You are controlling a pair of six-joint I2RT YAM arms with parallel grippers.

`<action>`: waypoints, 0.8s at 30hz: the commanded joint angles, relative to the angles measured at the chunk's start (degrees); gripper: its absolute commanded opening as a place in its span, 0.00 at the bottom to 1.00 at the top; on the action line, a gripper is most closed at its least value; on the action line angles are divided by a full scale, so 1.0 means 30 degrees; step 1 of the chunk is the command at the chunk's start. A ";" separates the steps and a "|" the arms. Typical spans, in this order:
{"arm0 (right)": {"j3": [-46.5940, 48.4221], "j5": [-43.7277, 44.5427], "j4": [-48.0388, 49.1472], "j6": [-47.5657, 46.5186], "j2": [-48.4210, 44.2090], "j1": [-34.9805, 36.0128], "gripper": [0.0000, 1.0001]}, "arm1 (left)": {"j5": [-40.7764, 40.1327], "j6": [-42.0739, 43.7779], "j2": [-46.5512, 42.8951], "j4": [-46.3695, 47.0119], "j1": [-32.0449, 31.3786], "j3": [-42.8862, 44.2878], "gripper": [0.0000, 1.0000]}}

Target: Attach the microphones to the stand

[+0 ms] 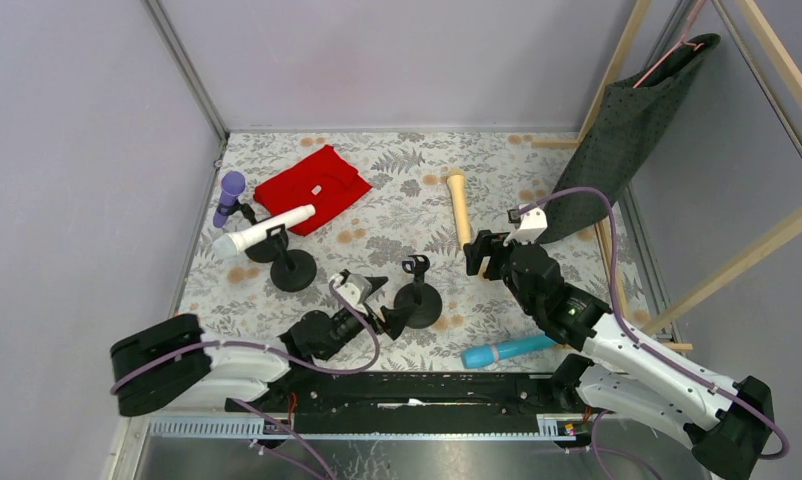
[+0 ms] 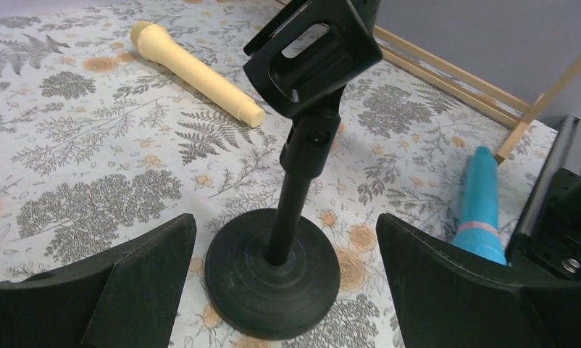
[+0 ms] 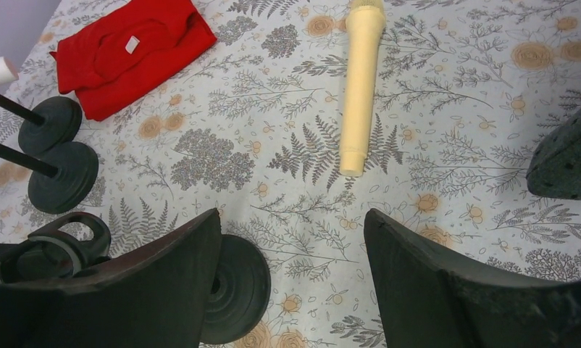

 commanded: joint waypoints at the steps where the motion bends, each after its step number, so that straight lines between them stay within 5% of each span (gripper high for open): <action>1: 0.0102 0.0278 0.0287 0.0627 -0.0154 0.0030 0.78 | -0.1063 0.1140 0.3042 0.6644 -0.0159 0.1007 0.98; 5: 0.0339 0.0122 0.0149 0.0112 -0.0011 0.0050 0.78 | -0.0716 0.1126 0.6231 0.9614 -0.0239 0.1856 0.97; 14: 0.0043 0.0277 0.0037 -0.0923 -0.0536 0.0044 0.78 | -0.2265 0.1848 0.8198 0.9847 -0.0372 0.3694 0.91; 24: 0.0030 0.0251 0.0199 -0.1488 -0.0382 0.0057 0.78 | -0.2109 0.1189 0.9184 0.9884 -0.0372 0.4075 0.64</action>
